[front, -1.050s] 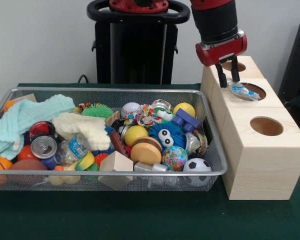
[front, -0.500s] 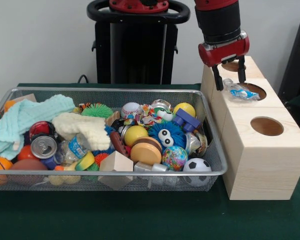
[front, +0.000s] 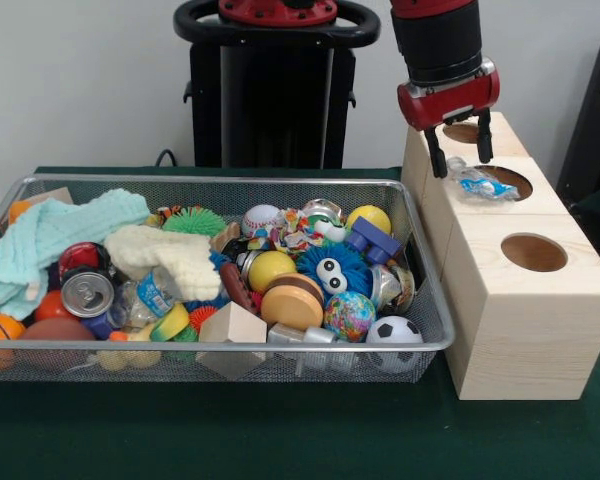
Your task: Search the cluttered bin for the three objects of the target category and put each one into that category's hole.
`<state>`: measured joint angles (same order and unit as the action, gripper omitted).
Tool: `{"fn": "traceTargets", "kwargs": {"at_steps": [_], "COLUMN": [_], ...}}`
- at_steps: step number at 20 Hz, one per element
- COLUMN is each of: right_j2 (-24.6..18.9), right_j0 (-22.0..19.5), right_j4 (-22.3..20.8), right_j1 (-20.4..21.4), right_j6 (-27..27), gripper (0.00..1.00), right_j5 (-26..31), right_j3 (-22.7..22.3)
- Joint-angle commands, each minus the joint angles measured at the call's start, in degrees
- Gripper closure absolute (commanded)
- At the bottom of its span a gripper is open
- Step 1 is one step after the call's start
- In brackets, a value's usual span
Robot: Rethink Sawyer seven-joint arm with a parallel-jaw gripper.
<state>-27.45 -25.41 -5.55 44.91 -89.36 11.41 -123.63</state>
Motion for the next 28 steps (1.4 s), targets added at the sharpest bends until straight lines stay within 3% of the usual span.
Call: {"fn": "traceTargets", "kwargs": {"at_steps": [1, 5, 8, 15, 21, 28], "right_j2": [-5.4, -7.9, -6.5, -4.2, -1.5, 1.6], "right_j0": [-2.7, -4.8, -5.2, -6.6, -7.4, -6.4], "right_j4": [7.4, 12.1, 13.7, 12.8, 7.9, 2.5], "right_j1": [8.0, 13.5, 16.4, 17.3, 12.7, 5.8], "right_j6": [-11.9, -9.5, -6.5, -3.1, -2.0, -3.5], "gripper": [0.0, 0.0, 0.0, 0.0, 0.0, 0.0], "right_j5": [8.4, 14.2, 20.6, 26.2, 24.8, 13.6], "right_j3": [-6.5, -7.4, -4.9, 0.7, 6.5, 7.1]}}
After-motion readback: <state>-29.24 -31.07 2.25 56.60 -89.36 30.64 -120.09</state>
